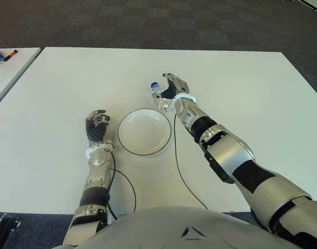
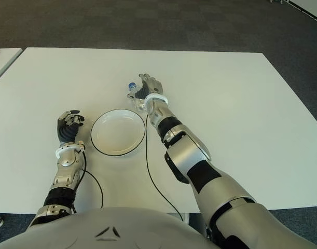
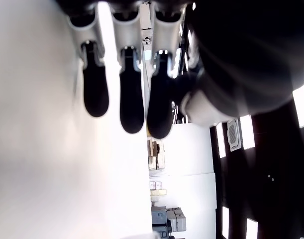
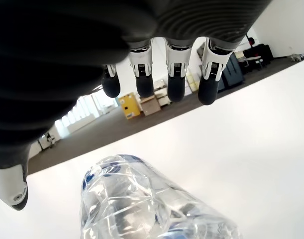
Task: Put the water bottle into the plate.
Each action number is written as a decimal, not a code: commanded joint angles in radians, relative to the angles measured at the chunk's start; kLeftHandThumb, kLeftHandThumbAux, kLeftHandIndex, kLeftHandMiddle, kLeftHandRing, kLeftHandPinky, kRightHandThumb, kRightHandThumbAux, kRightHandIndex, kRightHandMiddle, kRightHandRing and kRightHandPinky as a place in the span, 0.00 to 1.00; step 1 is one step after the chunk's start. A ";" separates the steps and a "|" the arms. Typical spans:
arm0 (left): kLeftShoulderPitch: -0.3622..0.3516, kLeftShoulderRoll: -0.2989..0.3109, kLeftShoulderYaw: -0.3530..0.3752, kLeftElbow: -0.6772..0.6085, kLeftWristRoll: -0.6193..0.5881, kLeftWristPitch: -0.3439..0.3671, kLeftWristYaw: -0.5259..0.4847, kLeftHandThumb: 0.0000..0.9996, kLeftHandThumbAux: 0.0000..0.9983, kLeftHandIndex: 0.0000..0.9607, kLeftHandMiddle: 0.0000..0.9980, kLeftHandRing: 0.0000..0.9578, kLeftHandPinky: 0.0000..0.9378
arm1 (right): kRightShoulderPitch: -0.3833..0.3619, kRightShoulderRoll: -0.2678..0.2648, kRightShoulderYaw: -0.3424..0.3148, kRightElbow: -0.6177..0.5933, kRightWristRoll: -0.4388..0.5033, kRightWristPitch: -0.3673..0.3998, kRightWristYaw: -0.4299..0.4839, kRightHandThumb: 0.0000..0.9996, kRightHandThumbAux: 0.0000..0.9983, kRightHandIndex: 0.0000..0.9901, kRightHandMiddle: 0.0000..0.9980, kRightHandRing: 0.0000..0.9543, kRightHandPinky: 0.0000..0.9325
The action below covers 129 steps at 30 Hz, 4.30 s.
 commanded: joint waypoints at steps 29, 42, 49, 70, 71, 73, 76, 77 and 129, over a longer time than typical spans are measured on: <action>0.042 -0.025 -0.005 0.052 -0.013 0.060 -0.015 0.68 0.72 0.44 0.56 0.55 0.52 | 0.155 -0.009 -0.040 -0.155 0.020 -0.024 -0.044 0.05 0.53 0.00 0.00 0.08 0.22; 0.083 -0.031 -0.023 -0.003 0.015 0.053 -0.006 0.68 0.72 0.44 0.56 0.55 0.52 | 0.268 -0.022 -0.035 -0.356 0.002 -0.023 -0.044 0.05 0.53 0.00 0.00 0.08 0.20; 0.096 -0.036 -0.027 -0.024 0.010 0.057 -0.006 0.68 0.72 0.44 0.56 0.55 0.53 | 0.334 -0.041 -0.036 -0.495 0.000 -0.009 -0.010 0.05 0.54 0.00 0.00 0.06 0.17; 0.092 -0.044 -0.027 -0.015 0.009 0.072 0.010 0.68 0.72 0.44 0.53 0.54 0.51 | 0.393 -0.076 -0.030 -0.599 -0.026 0.022 0.034 0.06 0.54 0.00 0.04 0.22 0.40; 0.091 -0.044 -0.026 -0.013 0.009 0.071 0.010 0.68 0.72 0.44 0.54 0.54 0.51 | 0.375 -0.072 -0.030 -0.558 -0.026 0.022 0.033 0.06 0.54 0.00 0.04 0.21 0.39; 0.088 -0.045 -0.026 -0.007 0.008 0.066 0.012 0.68 0.72 0.44 0.54 0.54 0.52 | 0.357 -0.066 -0.027 -0.523 -0.029 0.039 0.040 0.05 0.53 0.00 0.03 0.20 0.35; 0.084 -0.046 -0.025 0.002 0.011 0.056 0.020 0.69 0.72 0.44 0.54 0.55 0.54 | 0.354 -0.059 -0.023 -0.530 -0.037 0.069 0.051 0.04 0.53 0.00 0.03 0.18 0.30; 0.083 -0.047 -0.024 0.005 0.012 0.053 0.022 0.69 0.72 0.44 0.54 0.55 0.54 | 0.353 -0.057 -0.022 -0.529 -0.038 0.075 0.052 0.04 0.53 0.00 0.03 0.18 0.30; 0.067 -0.037 -0.023 0.032 0.014 0.030 0.016 0.69 0.72 0.44 0.55 0.55 0.55 | 0.135 0.012 -0.078 -0.151 0.028 -0.003 -0.020 0.07 0.62 0.00 0.00 0.05 0.15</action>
